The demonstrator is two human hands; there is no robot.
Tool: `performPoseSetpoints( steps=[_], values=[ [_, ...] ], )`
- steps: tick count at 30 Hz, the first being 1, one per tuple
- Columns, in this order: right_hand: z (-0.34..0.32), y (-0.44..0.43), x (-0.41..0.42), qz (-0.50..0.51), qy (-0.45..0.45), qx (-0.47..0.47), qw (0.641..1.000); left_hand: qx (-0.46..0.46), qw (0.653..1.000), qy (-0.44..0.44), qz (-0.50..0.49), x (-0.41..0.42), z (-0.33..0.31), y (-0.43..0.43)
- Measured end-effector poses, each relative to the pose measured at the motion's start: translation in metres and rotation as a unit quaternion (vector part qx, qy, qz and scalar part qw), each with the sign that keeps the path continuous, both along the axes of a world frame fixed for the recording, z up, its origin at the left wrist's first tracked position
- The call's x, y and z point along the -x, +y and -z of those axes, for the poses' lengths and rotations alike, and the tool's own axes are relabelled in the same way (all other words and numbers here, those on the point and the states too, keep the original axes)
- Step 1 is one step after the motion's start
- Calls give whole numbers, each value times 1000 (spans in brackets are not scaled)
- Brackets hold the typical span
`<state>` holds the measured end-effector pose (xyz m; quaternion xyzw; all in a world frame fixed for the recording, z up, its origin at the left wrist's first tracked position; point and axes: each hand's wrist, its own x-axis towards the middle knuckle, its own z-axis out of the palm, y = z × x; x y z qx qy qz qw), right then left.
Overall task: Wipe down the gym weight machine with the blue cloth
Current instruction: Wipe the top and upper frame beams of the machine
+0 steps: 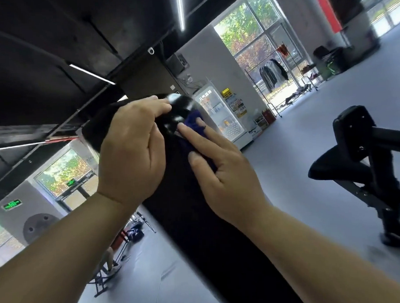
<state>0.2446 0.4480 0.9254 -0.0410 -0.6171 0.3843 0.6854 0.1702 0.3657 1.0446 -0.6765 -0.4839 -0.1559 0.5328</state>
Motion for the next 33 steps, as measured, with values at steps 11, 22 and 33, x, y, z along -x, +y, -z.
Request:
performPoseSetpoints(
  steps=[11, 22, 33],
  values=[
    [49, 2, 6, 23, -57, 178, 982, 57, 971, 203, -111, 7, 0, 12],
    [119, -5, 1, -40, -98, 350, 931, 82, 965, 228, -103, 14, -2, 15],
    [97, 15, 4, -79, -73, 293, 950, 140, 944, 271, -127, 2, 1, 18]
  ],
)
